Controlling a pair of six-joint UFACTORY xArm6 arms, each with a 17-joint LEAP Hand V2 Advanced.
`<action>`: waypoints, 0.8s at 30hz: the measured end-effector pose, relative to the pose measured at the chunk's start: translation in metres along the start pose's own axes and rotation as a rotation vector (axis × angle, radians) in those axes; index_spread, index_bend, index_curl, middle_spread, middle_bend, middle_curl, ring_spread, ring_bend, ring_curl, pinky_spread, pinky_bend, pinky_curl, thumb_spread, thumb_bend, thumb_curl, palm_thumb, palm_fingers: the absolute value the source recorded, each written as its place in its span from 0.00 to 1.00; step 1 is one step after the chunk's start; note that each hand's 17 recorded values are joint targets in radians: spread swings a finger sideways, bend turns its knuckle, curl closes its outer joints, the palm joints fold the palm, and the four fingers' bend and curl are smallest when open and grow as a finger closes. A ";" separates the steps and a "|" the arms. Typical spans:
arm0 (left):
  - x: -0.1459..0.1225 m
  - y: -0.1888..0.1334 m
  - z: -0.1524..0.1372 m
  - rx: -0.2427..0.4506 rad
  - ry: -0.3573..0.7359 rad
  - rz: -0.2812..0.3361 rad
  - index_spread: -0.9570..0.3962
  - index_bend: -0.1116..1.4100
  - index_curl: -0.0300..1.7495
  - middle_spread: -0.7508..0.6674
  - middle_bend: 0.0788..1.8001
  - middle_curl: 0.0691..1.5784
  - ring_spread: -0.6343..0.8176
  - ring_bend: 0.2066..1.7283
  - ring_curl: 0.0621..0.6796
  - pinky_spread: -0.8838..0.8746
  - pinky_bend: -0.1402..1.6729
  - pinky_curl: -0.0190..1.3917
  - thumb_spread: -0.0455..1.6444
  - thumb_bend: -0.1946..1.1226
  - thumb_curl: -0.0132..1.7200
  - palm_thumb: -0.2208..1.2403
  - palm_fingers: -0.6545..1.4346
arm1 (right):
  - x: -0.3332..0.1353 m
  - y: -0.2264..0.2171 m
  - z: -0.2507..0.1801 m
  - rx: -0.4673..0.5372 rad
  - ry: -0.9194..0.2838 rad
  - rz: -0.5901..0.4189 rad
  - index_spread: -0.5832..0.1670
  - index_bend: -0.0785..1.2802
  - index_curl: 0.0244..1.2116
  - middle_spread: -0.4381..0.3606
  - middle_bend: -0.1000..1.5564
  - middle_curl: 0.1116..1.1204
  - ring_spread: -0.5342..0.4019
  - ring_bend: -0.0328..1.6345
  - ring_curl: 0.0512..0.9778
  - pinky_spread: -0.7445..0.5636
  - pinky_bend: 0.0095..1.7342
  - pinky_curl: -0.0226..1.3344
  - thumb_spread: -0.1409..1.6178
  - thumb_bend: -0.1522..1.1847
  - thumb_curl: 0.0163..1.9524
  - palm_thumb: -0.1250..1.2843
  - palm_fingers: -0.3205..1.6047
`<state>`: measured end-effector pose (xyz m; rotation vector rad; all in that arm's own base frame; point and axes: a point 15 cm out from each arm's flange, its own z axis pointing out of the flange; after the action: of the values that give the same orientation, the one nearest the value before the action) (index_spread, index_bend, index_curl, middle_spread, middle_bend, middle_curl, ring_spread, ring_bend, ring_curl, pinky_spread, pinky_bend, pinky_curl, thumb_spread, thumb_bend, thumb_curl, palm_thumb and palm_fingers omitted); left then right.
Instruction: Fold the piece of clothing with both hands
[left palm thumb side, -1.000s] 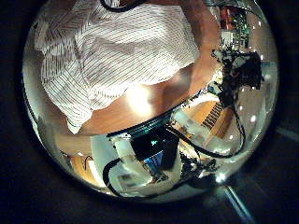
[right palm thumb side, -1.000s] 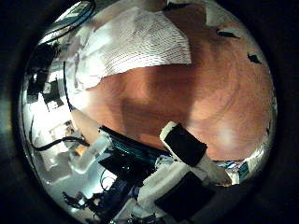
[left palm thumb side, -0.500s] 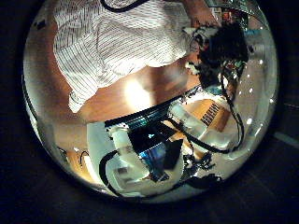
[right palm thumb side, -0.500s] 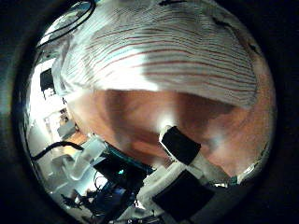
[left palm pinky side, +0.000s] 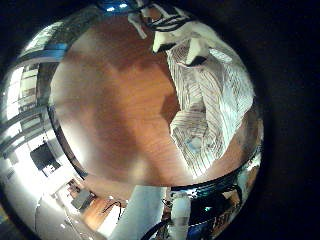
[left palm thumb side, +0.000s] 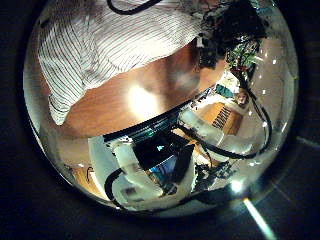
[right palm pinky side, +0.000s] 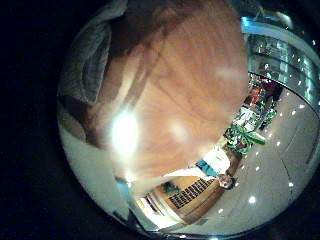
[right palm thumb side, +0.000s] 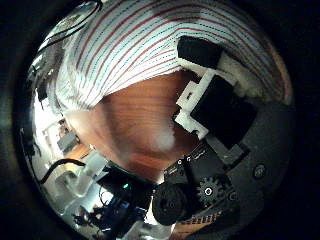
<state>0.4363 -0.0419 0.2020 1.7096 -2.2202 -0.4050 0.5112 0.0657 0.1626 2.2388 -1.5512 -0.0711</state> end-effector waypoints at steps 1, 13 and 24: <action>0.001 0.002 0.002 -0.003 0.000 0.001 0.70 0.19 0.20 0.74 0.06 0.15 0.76 0.30 0.24 0.80 0.31 0.23 0.65 0.13 0.16 0.16 0.32 | 0.004 0.006 0.004 -0.011 -0.004 0.003 0.15 0.47 0.57 0.20 0.60 0.56 0.27 0.69 0.47 0.27 0.62 0.32 0.69 0.12 0.22 0.73 0.84; 0.023 0.007 0.019 -0.002 0.009 0.032 0.68 0.19 0.21 0.72 0.06 0.15 0.75 0.29 0.24 0.80 0.29 0.23 0.68 0.14 0.16 0.17 0.33 | 0.074 0.101 0.020 -0.027 -0.070 0.110 0.19 0.62 0.74 0.24 0.70 0.68 0.33 0.79 0.58 0.32 0.73 0.41 0.74 0.11 0.25 0.77 0.75; 0.075 -0.014 0.042 -0.004 0.054 0.077 0.69 0.19 0.21 0.72 0.06 0.15 0.75 0.28 0.23 0.80 0.28 0.22 0.70 0.13 0.16 0.19 0.33 | 0.102 0.126 -0.002 0.068 -0.069 0.173 0.20 0.62 0.80 0.27 0.72 0.73 0.33 0.81 0.61 0.33 0.74 0.44 0.76 0.10 0.25 0.76 0.72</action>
<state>0.4137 -0.1164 0.1630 1.6084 -2.2372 -0.3408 0.4385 -0.0629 0.2298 2.1637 -1.8025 -0.0464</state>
